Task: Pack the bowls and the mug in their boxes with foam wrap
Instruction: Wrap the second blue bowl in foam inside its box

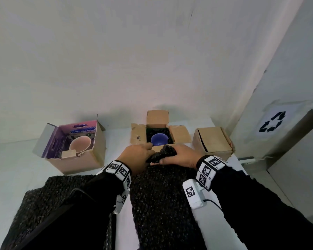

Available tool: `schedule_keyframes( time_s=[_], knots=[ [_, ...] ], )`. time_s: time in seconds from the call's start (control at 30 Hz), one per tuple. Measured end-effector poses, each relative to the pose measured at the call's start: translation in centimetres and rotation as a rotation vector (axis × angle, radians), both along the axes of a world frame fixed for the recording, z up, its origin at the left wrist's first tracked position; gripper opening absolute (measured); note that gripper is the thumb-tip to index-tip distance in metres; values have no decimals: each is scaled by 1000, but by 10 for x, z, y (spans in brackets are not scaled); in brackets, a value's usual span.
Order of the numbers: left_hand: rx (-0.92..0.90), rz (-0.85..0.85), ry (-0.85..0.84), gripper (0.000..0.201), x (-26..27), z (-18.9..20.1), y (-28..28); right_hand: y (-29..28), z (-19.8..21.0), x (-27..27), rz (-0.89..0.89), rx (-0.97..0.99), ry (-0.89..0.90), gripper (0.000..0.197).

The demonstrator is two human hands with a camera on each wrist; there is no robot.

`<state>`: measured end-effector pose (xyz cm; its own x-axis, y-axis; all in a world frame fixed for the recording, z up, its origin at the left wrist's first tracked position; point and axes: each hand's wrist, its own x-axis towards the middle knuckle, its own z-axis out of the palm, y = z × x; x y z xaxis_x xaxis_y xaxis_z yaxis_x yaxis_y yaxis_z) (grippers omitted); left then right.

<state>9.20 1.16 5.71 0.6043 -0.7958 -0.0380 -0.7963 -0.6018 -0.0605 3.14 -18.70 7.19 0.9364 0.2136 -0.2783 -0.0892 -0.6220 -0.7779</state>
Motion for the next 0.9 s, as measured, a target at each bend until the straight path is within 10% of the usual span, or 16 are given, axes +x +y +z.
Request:
schedule_keyframes(
  time_s=[0.17, 0.5, 0.73, 0.9],
  knots=[
    [-42, 144, 113, 23, 16, -5, -6, -14, 4, 22, 92, -459, -67, 30],
    [-415, 299, 205, 60, 25, -33, -19, -37, 7, 67, 81, -84, 78, 23],
    [-800, 585, 133, 19, 44, -44, -35, -52, -5, 125, -52, -251, -156, 15],
    [-697, 589, 174, 13, 52, -61, -45, -47, -22, 152, -153, -169, -354, 17]
  ],
)
